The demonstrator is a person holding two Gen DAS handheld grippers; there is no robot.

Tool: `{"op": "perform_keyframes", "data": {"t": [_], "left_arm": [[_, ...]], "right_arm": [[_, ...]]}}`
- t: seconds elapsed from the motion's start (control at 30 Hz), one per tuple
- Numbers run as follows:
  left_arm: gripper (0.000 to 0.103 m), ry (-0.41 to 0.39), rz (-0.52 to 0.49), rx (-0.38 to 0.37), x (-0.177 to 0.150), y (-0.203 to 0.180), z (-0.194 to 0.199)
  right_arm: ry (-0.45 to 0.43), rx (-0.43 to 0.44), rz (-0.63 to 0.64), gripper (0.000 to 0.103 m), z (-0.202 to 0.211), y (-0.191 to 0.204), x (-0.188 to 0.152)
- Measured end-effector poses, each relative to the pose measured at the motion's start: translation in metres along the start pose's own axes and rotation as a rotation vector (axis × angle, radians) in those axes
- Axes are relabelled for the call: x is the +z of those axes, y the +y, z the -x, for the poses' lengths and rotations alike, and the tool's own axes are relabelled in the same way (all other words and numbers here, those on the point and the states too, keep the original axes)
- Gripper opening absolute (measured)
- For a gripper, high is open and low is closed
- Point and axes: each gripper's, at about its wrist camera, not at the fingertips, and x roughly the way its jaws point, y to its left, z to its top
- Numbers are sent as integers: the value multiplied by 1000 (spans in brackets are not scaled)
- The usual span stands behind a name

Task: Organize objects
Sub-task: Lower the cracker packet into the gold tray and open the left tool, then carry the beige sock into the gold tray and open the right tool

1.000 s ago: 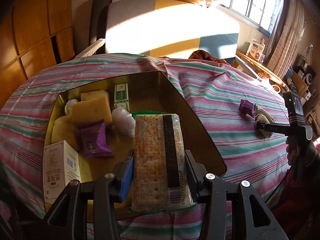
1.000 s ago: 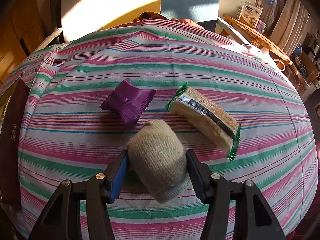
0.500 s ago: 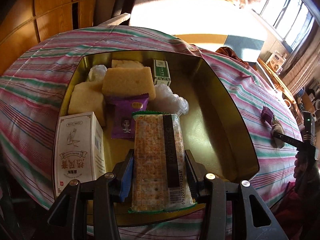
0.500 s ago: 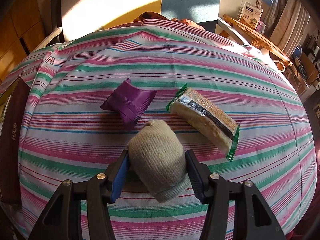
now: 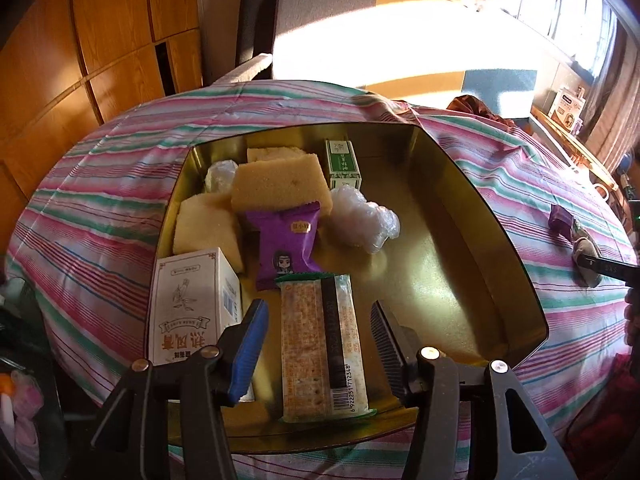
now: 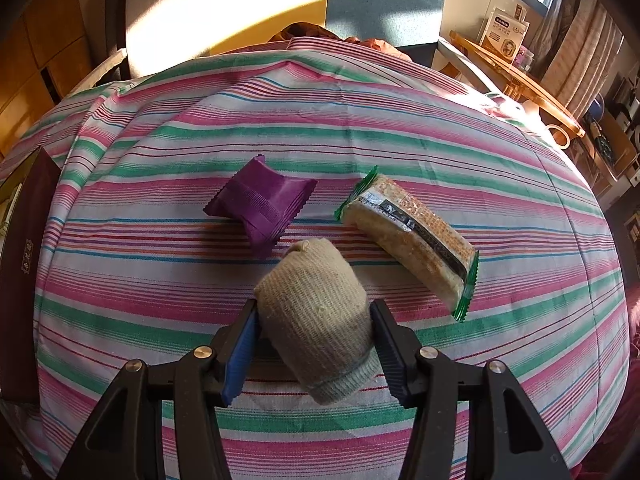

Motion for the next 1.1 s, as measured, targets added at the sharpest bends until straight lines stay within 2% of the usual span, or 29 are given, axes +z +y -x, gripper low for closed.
{"op": "perform_keyframes", "data": {"t": [0.2,0.37,0.53,0.73,0.9,1.1], "left_arm": [[58,-43,27,10,1,8,16],[58,-68,41,13,0,14,23],[58,-74,53,13,-3,19,25],[59,-82,72,17,-4,23,27],[61,-95,79,20,-4,25,31],[63,-115,79,33,-5,30,36]], "right_arm": [[13,-13,45,56,3,13,-6],[40,13,58,55,11,27,-12],[64,140,24,54,27,45,-23],[-18,286,32,54,71,85,-25],[-89,412,101,54,110,139,-18],[-87,500,227,54,124,219,-25]]}}
